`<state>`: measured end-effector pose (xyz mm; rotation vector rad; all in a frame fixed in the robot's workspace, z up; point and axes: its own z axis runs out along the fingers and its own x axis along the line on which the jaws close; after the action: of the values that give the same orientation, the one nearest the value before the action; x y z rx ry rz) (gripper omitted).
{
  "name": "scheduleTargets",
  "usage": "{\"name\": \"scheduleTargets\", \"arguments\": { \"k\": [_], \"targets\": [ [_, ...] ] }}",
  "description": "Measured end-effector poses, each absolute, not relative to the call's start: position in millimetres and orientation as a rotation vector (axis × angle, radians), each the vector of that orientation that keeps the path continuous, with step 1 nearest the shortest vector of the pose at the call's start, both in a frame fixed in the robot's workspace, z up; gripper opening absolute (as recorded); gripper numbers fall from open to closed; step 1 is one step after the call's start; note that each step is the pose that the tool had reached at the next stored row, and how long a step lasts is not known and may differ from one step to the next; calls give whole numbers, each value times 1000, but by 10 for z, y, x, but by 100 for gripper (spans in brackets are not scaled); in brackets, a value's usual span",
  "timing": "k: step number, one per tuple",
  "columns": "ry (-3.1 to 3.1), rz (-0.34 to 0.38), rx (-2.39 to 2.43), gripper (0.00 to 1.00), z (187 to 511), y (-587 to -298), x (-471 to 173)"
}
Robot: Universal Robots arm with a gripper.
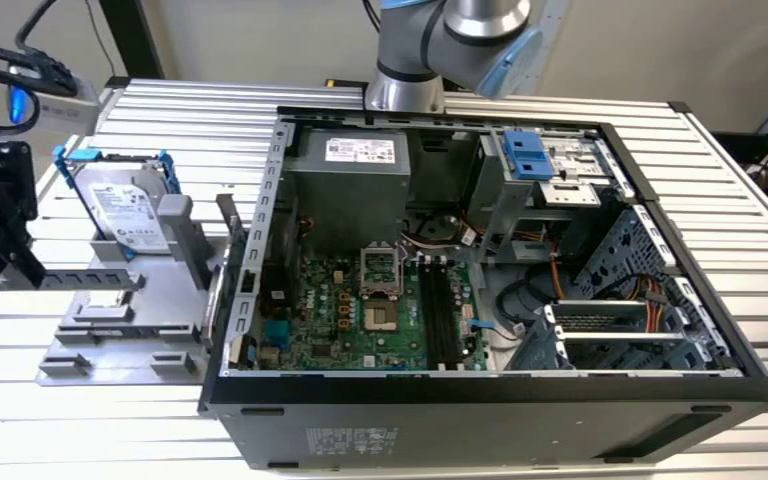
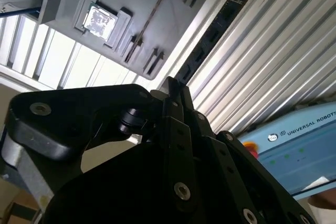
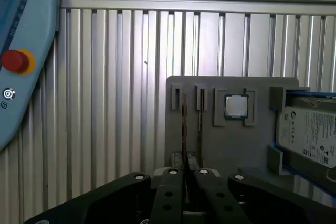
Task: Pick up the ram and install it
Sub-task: 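Pick up the ram and move it above insertion slot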
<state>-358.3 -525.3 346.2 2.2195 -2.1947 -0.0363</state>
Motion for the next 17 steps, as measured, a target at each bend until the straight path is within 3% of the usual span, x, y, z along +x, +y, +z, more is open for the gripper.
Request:
{"name": "scheduleTargets", "arguments": {
  "k": [17],
  "targets": [
    [-2200,-36,2215,0,3816,-5253,-3583]
  ]
}}
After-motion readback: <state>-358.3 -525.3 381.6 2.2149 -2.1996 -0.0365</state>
